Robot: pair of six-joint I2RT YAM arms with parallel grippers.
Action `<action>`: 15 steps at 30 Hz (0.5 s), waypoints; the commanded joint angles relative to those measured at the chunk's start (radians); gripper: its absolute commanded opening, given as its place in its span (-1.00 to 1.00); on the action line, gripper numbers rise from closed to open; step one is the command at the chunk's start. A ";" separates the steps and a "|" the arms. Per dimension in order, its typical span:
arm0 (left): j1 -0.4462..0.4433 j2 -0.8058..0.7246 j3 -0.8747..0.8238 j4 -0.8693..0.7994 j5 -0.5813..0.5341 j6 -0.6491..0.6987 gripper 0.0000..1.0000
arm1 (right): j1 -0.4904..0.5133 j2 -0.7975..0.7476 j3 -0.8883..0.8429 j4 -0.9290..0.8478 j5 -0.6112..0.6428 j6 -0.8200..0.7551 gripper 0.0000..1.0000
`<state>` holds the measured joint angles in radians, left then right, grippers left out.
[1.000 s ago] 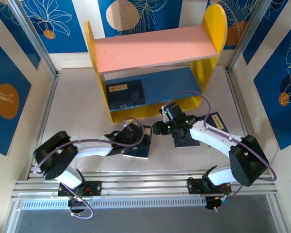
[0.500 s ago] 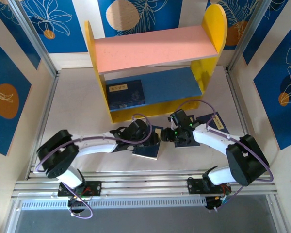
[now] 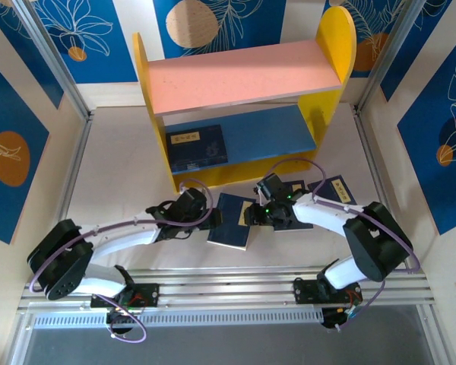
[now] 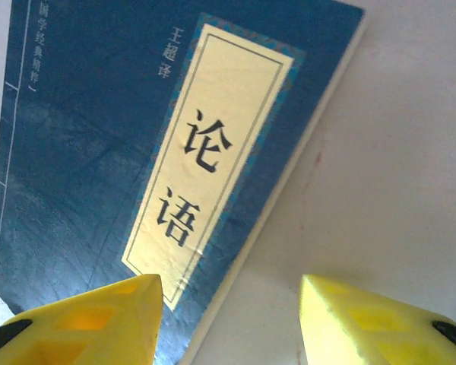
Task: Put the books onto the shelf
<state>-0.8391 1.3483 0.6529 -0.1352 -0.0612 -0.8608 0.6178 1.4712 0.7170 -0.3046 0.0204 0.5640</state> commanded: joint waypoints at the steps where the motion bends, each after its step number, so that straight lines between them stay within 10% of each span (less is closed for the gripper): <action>1: 0.022 -0.033 -0.024 -0.044 -0.012 0.025 0.41 | 0.018 0.023 0.036 0.005 -0.010 0.020 0.01; 15: 0.048 -0.016 -0.066 -0.016 0.015 0.027 0.42 | 0.051 0.093 0.090 0.005 -0.008 0.018 0.01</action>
<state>-0.8032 1.3342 0.6041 -0.1524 -0.0589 -0.8536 0.6567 1.5494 0.7750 -0.2996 0.0196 0.5716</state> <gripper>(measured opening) 0.708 0.506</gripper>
